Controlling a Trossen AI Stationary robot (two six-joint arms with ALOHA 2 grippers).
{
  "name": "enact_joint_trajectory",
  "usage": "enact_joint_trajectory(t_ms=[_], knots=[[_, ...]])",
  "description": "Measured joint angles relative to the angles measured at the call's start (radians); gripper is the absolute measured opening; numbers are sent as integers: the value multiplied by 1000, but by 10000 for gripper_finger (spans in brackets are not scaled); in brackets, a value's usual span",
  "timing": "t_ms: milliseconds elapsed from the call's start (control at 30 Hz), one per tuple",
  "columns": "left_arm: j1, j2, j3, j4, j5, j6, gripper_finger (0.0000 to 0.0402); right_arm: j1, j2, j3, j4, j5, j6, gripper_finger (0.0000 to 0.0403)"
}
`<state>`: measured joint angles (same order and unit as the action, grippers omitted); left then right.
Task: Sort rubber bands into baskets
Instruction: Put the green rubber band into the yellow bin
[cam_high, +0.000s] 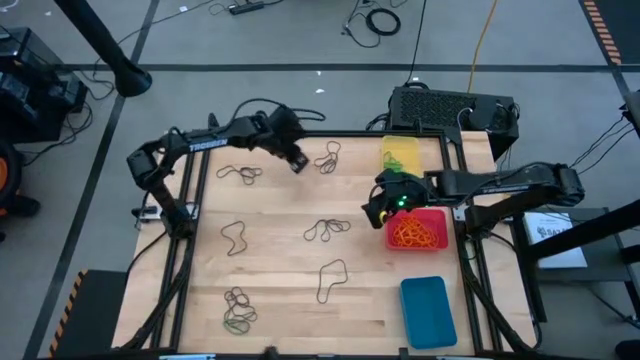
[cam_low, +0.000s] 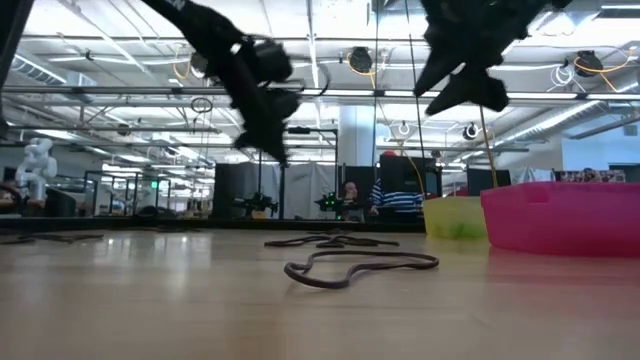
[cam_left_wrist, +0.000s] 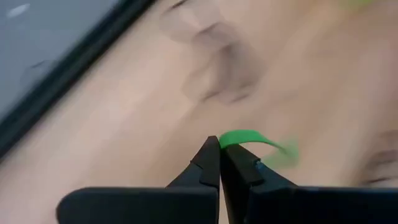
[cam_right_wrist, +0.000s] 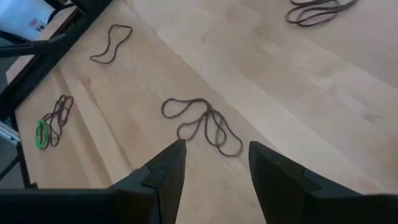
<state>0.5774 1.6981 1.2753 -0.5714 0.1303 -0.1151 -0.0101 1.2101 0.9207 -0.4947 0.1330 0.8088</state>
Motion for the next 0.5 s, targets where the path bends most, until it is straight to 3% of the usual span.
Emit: enact_joint_trajectory(t_ms=[100,267,400,500], knots=[[-86,9,0,171,57,-88,2,0,-64,0,-72,27,19,169],[-215,67,0,504,60,-219,2,0,-179,0,-242,151,102,169],[-265,147,10,760,45,-322,2,0,-240,0,-381,238,184,169],[-273,236,63,826,32,-422,2,0,-265,0,-455,260,212,169]])
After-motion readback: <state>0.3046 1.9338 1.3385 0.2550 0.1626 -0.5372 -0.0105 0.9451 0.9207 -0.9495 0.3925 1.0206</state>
